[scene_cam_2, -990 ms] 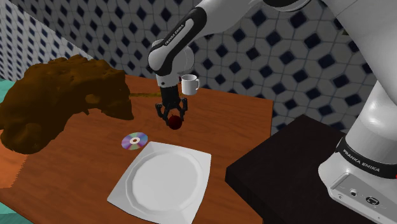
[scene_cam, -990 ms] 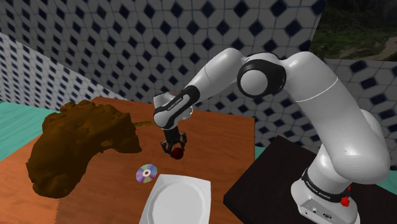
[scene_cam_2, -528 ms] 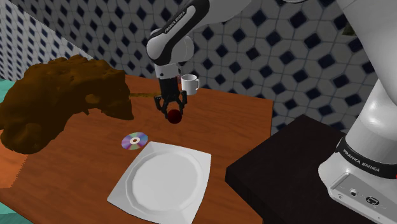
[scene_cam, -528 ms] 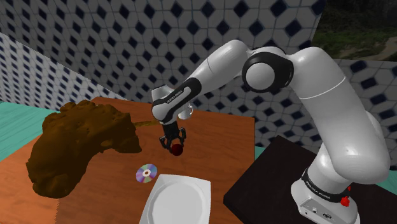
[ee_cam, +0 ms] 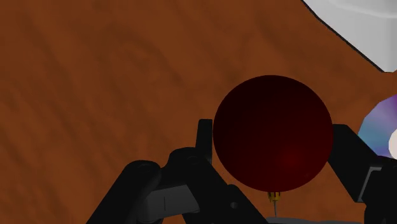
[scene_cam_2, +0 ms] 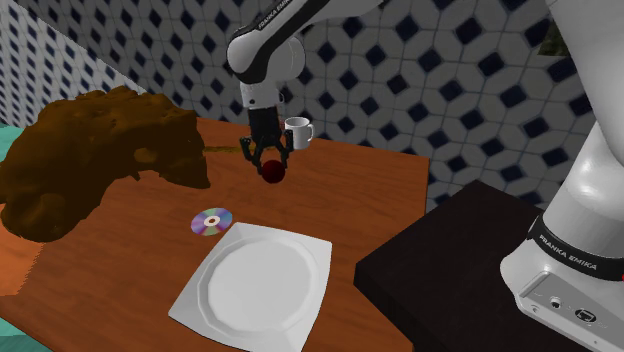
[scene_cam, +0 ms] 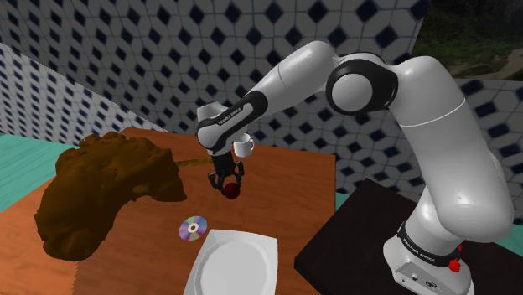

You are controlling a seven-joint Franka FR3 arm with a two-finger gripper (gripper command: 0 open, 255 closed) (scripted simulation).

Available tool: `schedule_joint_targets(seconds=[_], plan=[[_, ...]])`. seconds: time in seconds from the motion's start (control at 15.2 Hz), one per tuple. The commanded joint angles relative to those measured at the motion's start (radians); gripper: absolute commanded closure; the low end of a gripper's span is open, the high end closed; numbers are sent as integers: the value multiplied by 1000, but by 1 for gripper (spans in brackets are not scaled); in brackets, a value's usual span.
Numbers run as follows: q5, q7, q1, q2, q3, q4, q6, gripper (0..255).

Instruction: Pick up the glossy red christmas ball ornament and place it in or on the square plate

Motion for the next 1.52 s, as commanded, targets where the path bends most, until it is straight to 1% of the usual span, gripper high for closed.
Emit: schedule_joint_targets(seconds=[0.0,0.4,0.79,1.25,1.45], plan=[[5,13,8,-28,6,-41,14,255],[32,94,70,-128,46,-234,123,255],[60,185,140,-197,91,-373,213,255],[92,306,234,-243,148,-481,304,255],[86,303,239,-210,143,-479,335,255]])
